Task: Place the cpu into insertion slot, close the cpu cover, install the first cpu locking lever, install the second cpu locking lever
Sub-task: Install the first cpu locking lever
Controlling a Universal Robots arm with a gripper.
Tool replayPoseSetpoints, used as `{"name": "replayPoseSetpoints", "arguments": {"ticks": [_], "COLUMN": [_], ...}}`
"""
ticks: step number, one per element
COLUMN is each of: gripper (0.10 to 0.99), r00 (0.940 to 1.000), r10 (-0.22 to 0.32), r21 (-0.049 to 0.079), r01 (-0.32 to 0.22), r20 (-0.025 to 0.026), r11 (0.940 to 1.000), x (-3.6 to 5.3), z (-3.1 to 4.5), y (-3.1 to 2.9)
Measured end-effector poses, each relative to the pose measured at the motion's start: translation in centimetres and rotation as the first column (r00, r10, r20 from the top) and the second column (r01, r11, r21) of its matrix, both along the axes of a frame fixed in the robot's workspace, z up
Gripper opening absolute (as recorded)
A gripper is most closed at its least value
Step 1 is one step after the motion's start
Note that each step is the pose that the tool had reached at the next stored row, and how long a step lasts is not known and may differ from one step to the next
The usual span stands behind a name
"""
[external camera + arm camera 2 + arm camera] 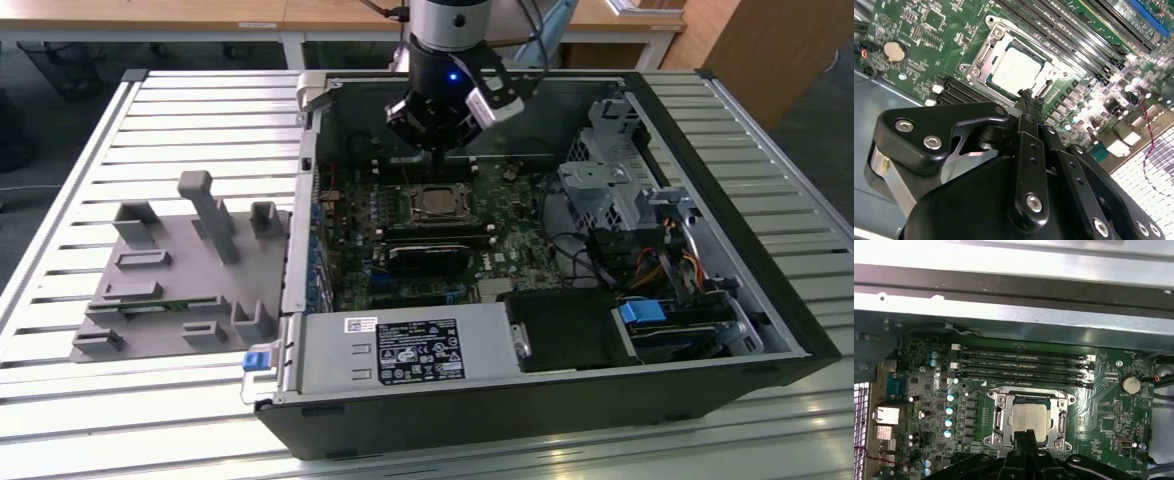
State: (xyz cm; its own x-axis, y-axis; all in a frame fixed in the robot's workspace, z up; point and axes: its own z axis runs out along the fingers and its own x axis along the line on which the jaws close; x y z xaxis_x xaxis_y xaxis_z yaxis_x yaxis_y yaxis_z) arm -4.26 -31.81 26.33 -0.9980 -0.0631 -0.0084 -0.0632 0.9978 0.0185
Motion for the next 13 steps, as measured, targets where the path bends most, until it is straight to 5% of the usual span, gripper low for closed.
{"name": "replayPoseSetpoints", "arguments": {"ticks": [13], "gripper": [0.106], "r00": [0.9999], "r10": [0.015], "r21": [0.000], "r01": [-0.015], "r20": [0.0018], "r11": [0.9999], "x": [-0.73], "z": [0.00], "y": [0.00]}}
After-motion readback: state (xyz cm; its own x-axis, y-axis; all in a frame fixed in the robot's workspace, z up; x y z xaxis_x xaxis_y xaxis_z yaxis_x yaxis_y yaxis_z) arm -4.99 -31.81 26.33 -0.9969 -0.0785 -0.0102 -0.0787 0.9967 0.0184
